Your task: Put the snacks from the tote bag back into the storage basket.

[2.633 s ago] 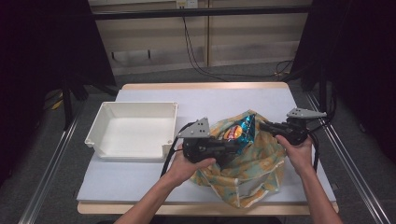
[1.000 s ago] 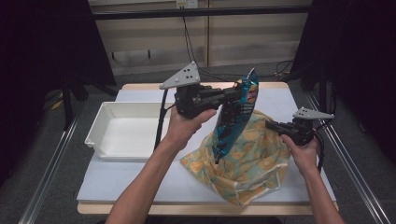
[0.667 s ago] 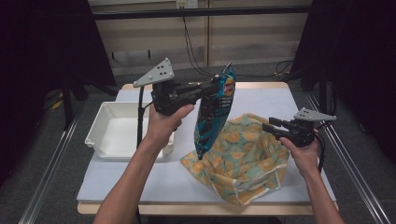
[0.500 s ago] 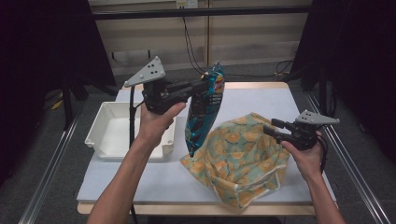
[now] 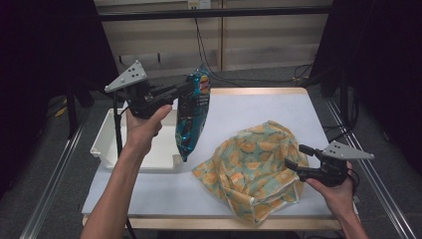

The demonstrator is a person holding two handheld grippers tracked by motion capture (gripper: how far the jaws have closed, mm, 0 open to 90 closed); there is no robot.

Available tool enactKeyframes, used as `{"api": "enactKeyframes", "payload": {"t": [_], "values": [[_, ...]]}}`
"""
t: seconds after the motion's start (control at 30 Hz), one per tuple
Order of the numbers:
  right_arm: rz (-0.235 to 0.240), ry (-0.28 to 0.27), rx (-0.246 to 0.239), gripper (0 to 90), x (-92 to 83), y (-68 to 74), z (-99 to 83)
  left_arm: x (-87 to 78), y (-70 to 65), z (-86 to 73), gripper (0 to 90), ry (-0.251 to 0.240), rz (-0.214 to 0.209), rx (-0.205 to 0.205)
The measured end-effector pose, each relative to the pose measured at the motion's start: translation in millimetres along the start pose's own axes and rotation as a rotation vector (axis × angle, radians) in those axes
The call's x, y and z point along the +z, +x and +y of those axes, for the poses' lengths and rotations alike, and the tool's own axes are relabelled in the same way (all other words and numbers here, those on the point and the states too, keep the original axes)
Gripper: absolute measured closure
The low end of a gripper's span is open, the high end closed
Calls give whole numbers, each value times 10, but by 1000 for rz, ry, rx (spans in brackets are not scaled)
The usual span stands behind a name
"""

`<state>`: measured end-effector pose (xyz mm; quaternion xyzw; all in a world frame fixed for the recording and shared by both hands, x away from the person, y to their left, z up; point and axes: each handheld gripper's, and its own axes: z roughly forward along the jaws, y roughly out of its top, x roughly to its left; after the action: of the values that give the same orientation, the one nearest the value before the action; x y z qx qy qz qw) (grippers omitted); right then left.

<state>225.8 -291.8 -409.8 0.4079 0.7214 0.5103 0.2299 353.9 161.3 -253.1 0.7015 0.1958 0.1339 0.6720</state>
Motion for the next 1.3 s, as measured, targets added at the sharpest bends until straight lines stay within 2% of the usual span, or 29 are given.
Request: {"api": "enactKeyframes", "payload": {"t": [0.03,0.1,0.17,0.2,0.23,0.33,0.37,0.4,0.5,0.57,0.67,0.77,0.93,1.17,1.2,1.3], "values": [[-3,0,0,259,-30,12,-14,0,0,0,898,0,0,0],[-1,-8,13,257,-80,30,-41,-71,80,-14,898,9,37,-4],[-5,-1,6,255,-122,47,-77,-88,106,-24,898,1,46,-11],[-8,-1,5,253,-138,55,-96,-139,171,-37,899,18,74,-10],[-8,-1,5,253,-138,55,-96,-139,171,-37,899,18,74,-10],[-27,-10,22,251,-199,83,-168,-214,286,-83,898,16,108,-32],[-20,-5,14,250,-212,80,-190,-233,314,-94,899,20,118,-31],[-24,-8,29,250,-215,89,-203,-242,329,-104,899,19,129,-35],[-19,1,30,250,-217,103,-245,-290,417,-148,898,28,159,-37],[-16,0,36,250,-215,115,-256,-302,447,-163,898,25,166,-46],[-7,-10,37,249,-234,125,-256,-372,585,-225,899,23,207,-61],[-13,-14,39,249,-245,122,-259,-403,647,-263,898,28,230,-65],[-13,-10,54,247,-253,92,-322,-465,744,-393,899,41,262,-96],[0,-2,43,245,-223,91,-346,-490,883,-450,899,46,297,-105],[5,1,49,242,-224,92,-353,-483,926,-474,898,55,322,-106],[5,1,46,242,-223,86,-359,-471,971,-502,898,61,327,-108]]}}
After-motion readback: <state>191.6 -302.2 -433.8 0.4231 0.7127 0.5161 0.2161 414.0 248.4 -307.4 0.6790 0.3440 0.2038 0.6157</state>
